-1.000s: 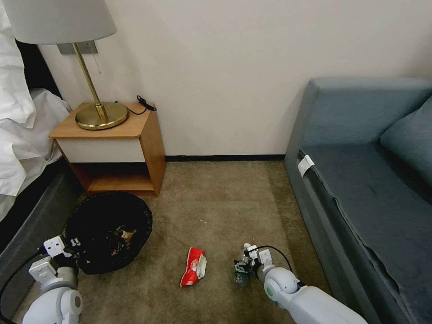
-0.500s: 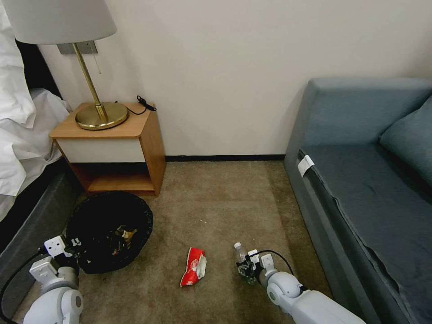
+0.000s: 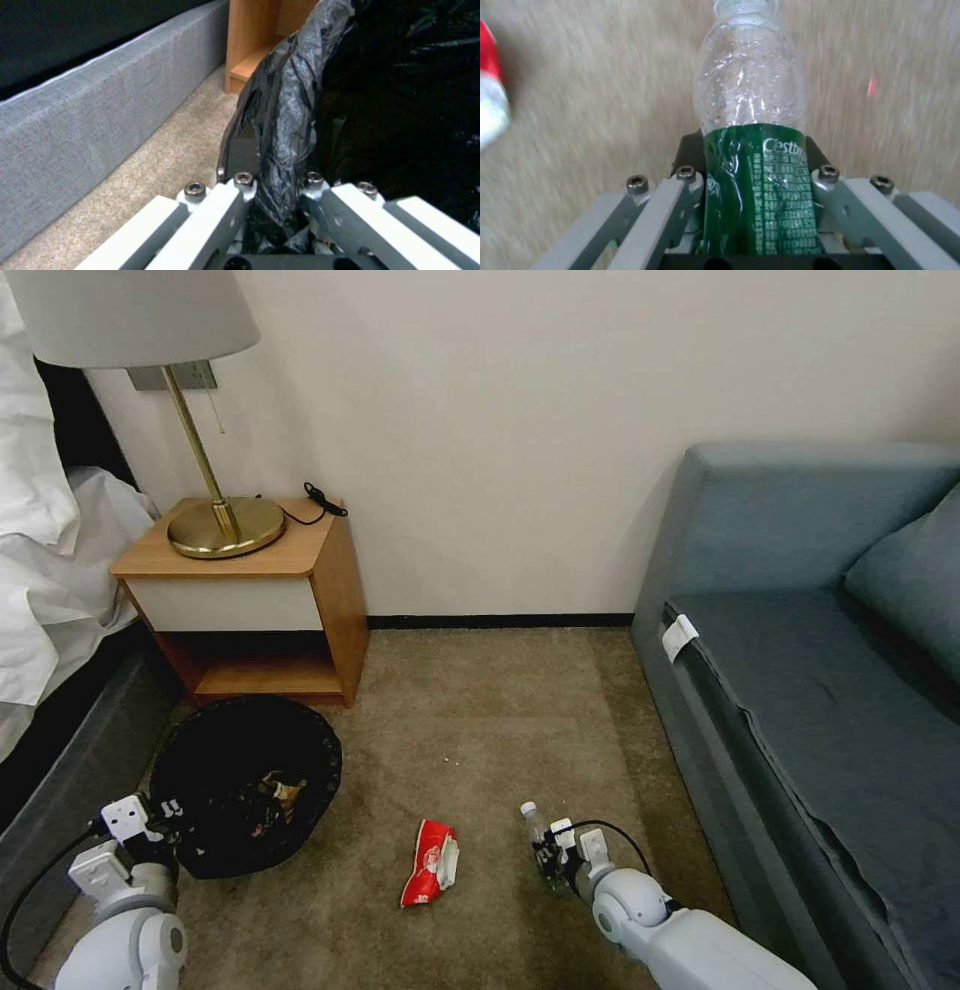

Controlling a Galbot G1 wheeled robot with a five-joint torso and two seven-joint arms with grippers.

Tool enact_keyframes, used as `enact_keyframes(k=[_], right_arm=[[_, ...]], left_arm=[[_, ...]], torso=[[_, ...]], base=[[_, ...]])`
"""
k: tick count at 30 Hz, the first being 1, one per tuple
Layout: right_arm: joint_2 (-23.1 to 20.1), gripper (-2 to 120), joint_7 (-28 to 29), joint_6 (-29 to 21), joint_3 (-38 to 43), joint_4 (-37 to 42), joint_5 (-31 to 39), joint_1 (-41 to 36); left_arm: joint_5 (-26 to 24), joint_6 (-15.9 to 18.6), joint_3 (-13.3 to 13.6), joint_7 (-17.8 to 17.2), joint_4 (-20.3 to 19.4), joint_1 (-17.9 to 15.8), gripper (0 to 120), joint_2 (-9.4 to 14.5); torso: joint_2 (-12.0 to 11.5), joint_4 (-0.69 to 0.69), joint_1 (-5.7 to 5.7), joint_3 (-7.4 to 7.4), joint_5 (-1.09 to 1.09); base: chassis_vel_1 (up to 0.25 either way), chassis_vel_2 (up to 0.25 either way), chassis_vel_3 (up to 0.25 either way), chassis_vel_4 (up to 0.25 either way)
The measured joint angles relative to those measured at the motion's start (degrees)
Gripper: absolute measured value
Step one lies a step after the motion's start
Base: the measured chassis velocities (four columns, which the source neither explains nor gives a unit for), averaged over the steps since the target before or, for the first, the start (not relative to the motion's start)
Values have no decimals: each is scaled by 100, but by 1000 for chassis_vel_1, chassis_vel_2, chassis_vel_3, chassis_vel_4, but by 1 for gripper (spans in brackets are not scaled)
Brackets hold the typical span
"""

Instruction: Pick up the trash bin, then pick up the garbage on the floor and place it into the trash bin.

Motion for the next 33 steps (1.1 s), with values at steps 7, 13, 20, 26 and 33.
enact_keyframes(k=[7, 13, 20, 26, 33], right_arm=[[-81, 23, -6, 1, -161, 447, 245, 520], [-20, 23, -83, 68, -419, 840, 482, 1222], [482, 23, -27, 82, -1062, 1215, 1209, 2115], [1041, 23, -195, 386, -1833, 1052, 1344, 2764], [1624, 23, -238, 557, -2368, 745, 1539, 3207]], left_arm=[[10, 6, 5, 1, -80, 33, 2, 0], [39, 25, 27, -5, -122, 50, 2, -5], [109, 51, 100, -17, -169, 40, 2, -46], [178, 90, 192, -22, -180, -23, 2, -98], [231, 114, 262, -29, -148, -78, 2, -136]], torso=[[0, 0, 0, 0, 0], [0, 0, 0, 0, -2], [0, 0, 0, 0, -1], [0, 2, 0, 0, -2], [0, 1, 0, 0, -2]], base=[[0, 0, 0, 0], [0, 0, 0, 0], [0, 0, 0, 0], [0, 0, 0, 0], [0, 0, 0, 0]])
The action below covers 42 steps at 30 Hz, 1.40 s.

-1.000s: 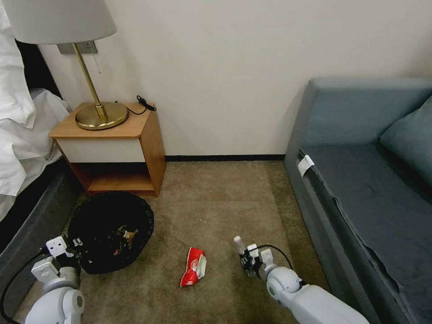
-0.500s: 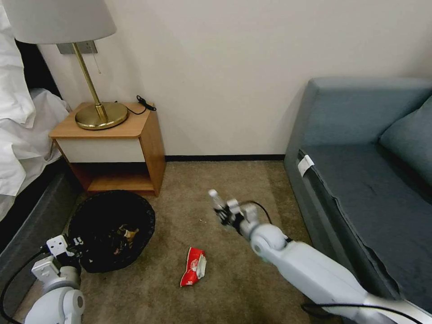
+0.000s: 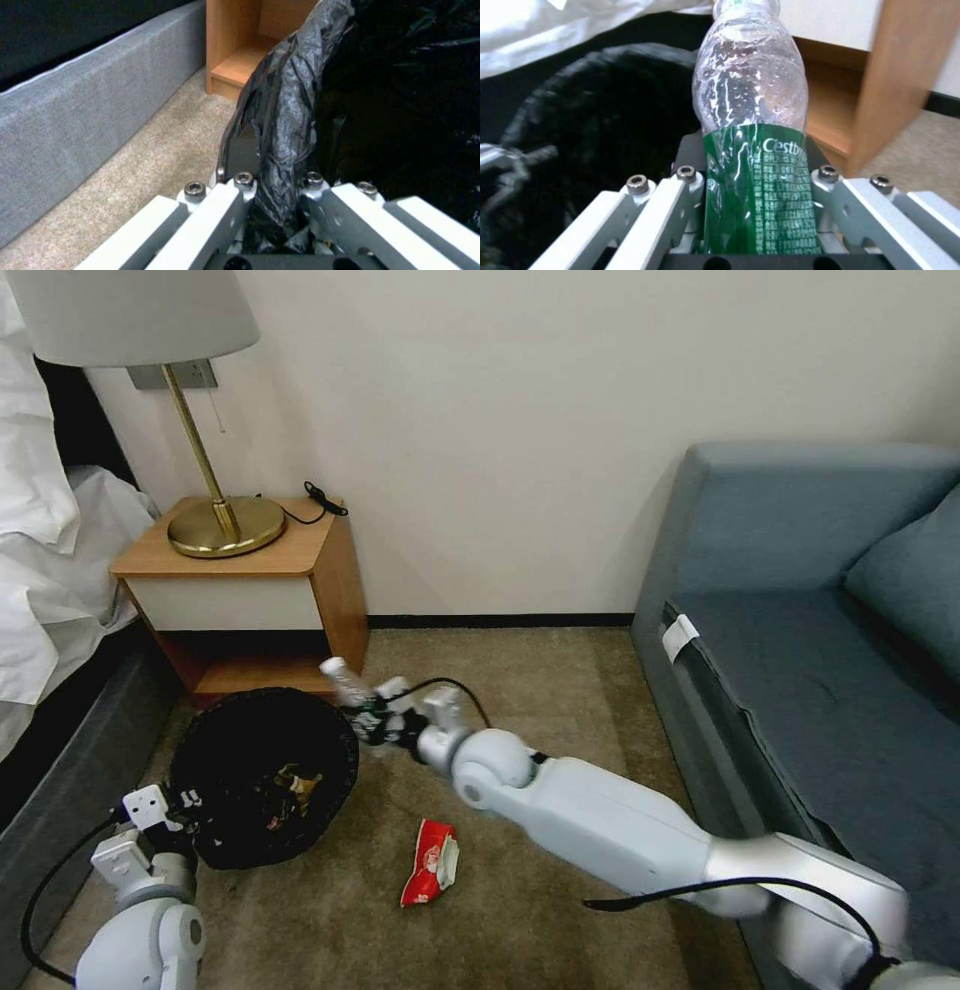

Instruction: Pick up the trash bin, then pick up the garbage on the floor and place it into the trash bin.

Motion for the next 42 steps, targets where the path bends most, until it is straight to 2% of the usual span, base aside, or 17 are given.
enact_keyframes(k=[15, 17, 18, 20, 21, 23, 24, 26, 27, 30, 31, 33, 37, 39, 42], right_arm=[[402, 25, -44, 127, -441, -336, 54, 35], [415, 35, -56, 112, -442, -401, 21, -55], [415, 35, -56, 112, -442, -401, 21, -55], [413, 46, -57, 113, -403, -456, -33, -129], [413, 46, -57, 113, -403, -456, -33, -129], [410, 57, -45, 138, -373, -492, -88, -166], [410, 57, -45, 138, -373, -492, -88, -166], [407, 68, 11, 156, -341, -507, -138, -210], [407, 68, 11, 156, -341, -507, -138, -210], [401, 85, 51, 134, -268, -450, -146, -234], [401, 85, 51, 134, -268, -450, -146, -234], [376, 96, 106, 96, -229, -362, -142, -234], [318, 99, 242, 15, -154, -261, -119, -243], [165, 100, 462, -167, -123, -179, -96, -241], [80, 100, 578, -297, -102, -177, -95, -233]], left_arm=[[94, 0, 28, -5, 52, -47, 2, -96], [106, -6, 48, -5, 28, -18, 2, -122], [106, -6, 48, -5, 28, -18, 2, -122], [116, -15, 48, -5, 20, 1, 2, -130], [116, -15, 48, -5, 20, 1, 2, -130], [116, -15, 48, -4, 3, 10, 2, -130], [116, -15, 48, -4, 3, 10, 2, -130], [114, -17, 47, -3, -14, 10, 2, -133], [114, -17, 47, -3, -14, 10, 2, -133], [112, -34, 46, -3, -7, 13, 2, -145], [112, -34, 46, -3, -7, 13, 2, -145], [100, -46, 27, -3, 11, 19, 2, -145], [67, -57, -16, -9, 29, 16, 2, -134], [-87, -54, -73, -177, 30, 1, 2, -121], [-156, -40, -113, -249, 25, -8, 2, -107]], torso=[[0, -1, 0, 0, 1], [0, -1, 0, -1, 1], [0, -1, 0, -1, 1], [0, -1, 0, 0, 1], [0, -1, 0, 0, 1], [0, -1, 0, 0, 1], [0, -1, 0, 0, 1], [0, -1, 0, -1, 2], [0, -1, 0, -1, 2], [0, -1, 0, 0, 2], [0, -1, 0, 0, 2], [0, -1, 0, 0, 2], [0, -1, 0, -1, 2], [1, -1, 0, -1, 2], [0, -1, 0, 0, 2]], base=[[0, 0, 0, 0], [0, 0, 0, 0], [0, 0, 0, 0], [0, 0, 0, 0], [0, 0, 0, 0], [0, 0, 0, 0], [0, 0, 0, 0], [0, 0, 0, 0], [0, 0, 0, 0], [0, 0, 0, 0], [0, 0, 0, 0], [0, 0, 0, 0], [0, 0, 0, 0], [0, 0, 0, 0], [0, 0, 0, 0]])
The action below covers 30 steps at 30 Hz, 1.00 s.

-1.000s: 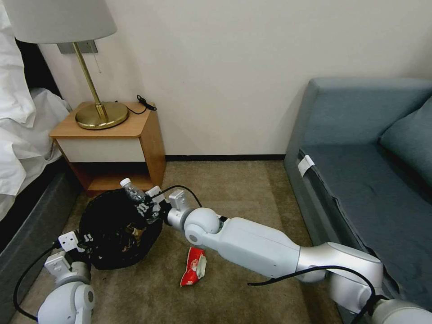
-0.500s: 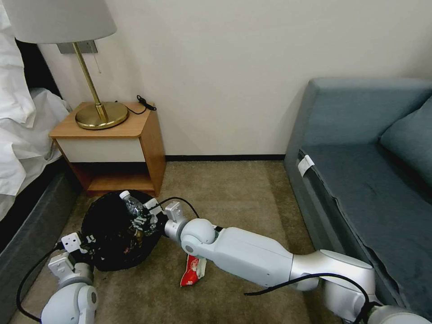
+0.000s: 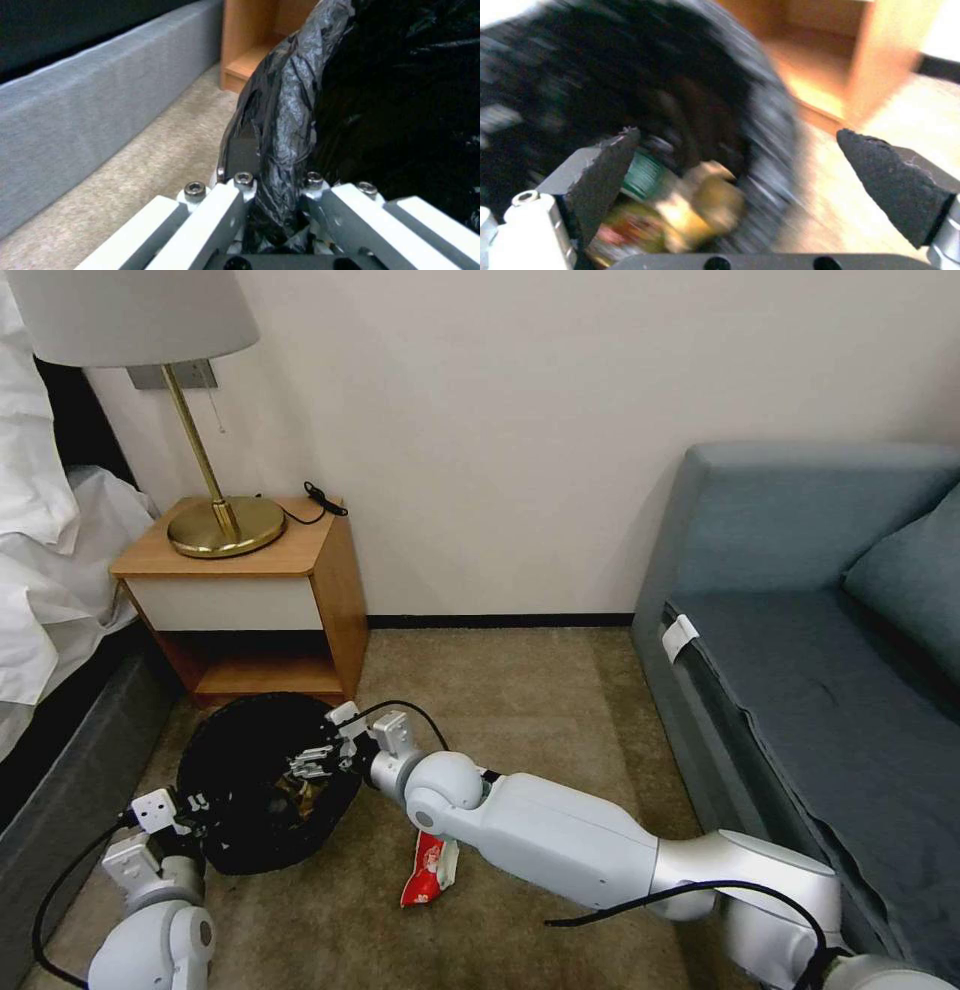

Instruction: Pick up the trash bin, then pick up the garbage on the floor and place it into the trash bin.

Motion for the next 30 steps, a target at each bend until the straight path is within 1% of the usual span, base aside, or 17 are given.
enact_keyframes(k=[3, 4, 6, 9, 11, 19, 21, 22, 23, 24, 26, 30], right_arm=[[-191, 100, 236, -369, 194, -112, -19, -29], [-191, 100, 236, -369, 194, -112, -19, -29], [-324, 100, 351, -604, 349, -165, 40, -119], [-398, 100, 411, -745, 416, -171, 103, -180], [-503, 100, 556, -1055, 489, -203, 266, -294], [-591, 100, 673, -1299, 584, -447, 330, -711], [-640, 100, 661, -1505, 634, -454, 385, -854], [-640, 100, 661, -1505, 634, -454, 385, -854], [-663, 100, 577, -1652, 665, -454, 470, -937], [-663, 100, 577, -1652, 665, -454, 470, -937], [-656, 100, 447, -1793, 672, -506, 554, -1028], [-612, 100, 421, -1835, 637, -572, 625, -1080]], left_arm=[[-108, 32, -69, -49, -46, 7, 2, 42], [-108, 32, -69, -49, -46, 7, 2, 42], [-138, 35, -101, -49, -90, 38, 2, 55], [-153, 37, -110, -39, -115, 56, 2, 62], [-183, 37, -126, -22, -151, 72, 2, 78], [-229, 40, -132, -6, -224, 91, 2, 82], [-236, 49, -123, -8, -289, 148, 2, 74], [-236, 49, -123, -8, -289, 148, 2, 74], [-241, 66, -118, -13, -352, 182, 2, 61], [-241, 66, -118, -13, -352, 182, 2, 61], [-282, 114, -108, -28, -495, 243, 2, 41], [-327, 141, -93, -33, -595, 295, 2, 33]], torso=[[0, 0, 0, 0, 0], [0, 0, 0, 0, 0], [0, 0, 0, 0, 0], [0, 0, 0, 0, 0], [0, 0, 0, 0, 1], [0, -1, 0, 0, 1], [0, 0, 0, 0, 0], [0, 0, 0, 0, 0], [0, -1, 0, 0, 0], [0, -1, 0, 0, 0], [0, 0, 0, 0, 0], [0, 0, 0, 0, 0]], base=[[0, 0, 0, 0], [0, 0, 0, 0], [0, 0, 0, 0], [0, 0, 0, 0], [0, 0, 0, 0], [0, 0, 0, 0], [0, 0, 0, 0], [0, 0, 0, 0], [0, 0, 0, 0], [0, 0, 0, 0], [0, 0, 0, 0], [0, 0, 0, 0]])
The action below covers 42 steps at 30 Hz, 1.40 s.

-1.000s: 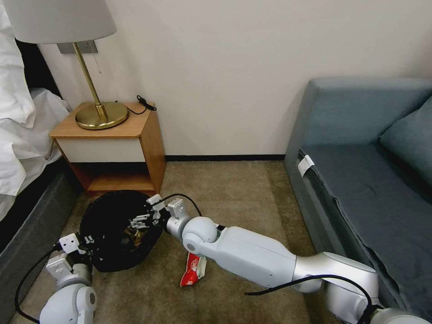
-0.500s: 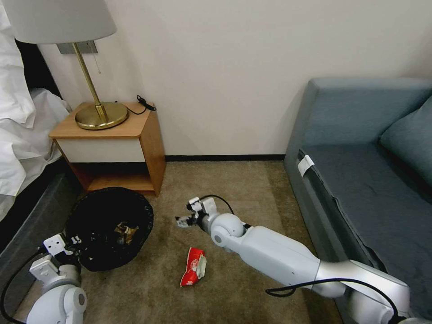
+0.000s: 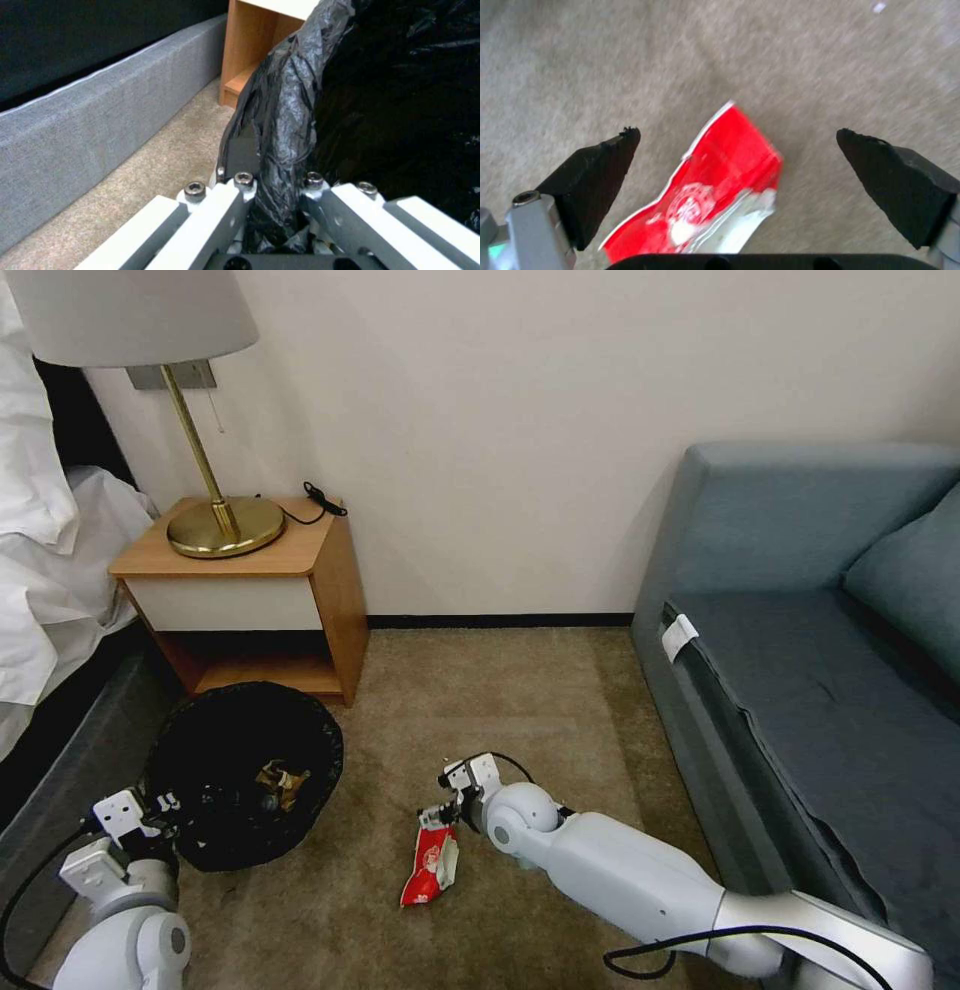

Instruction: Pick up the trash bin, then pick up the garbage on the floor and place it into the trash bin.

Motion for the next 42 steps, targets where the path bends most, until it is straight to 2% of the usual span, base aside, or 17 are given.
enact_keyframes(k=[5, 22, 34, 37, 42], right_arm=[[43, 100, -9, -35, -47, -45, 245, -106], [-27, 100, 213, -151, 31, -47, 699, -341], [12, 100, 100, -154, -8, -140, 693, -464], [10, 93, 27, -141, -8, -160, 683, -464], [-8, 74, -80, -123, 0, -160, 670, -469]], left_arm=[[-57, 6, 9, 2, -70, 103, 2, -8], [-22, -43, 35, 30, -40, 115, 2, -67], [27, -63, 48, 46, -4, 97, 2, -113], [38, -64, 51, 49, -3, 86, 2, -121], [42, -64, 53, 50, -3, 77, 2, -124]], torso=[[0, 1, 0, 0, 0], [0, 0, 0, 0, -1], [0, 0, 0, 0, -1], [0, 0, 0, 0, -1], [0, 0, 0, 0, -1]], base=[[0, 0, 0, 0], [0, 0, 0, 0], [0, 0, 0, 0], [0, 0, 0, 0], [0, 0, 0, 0]])
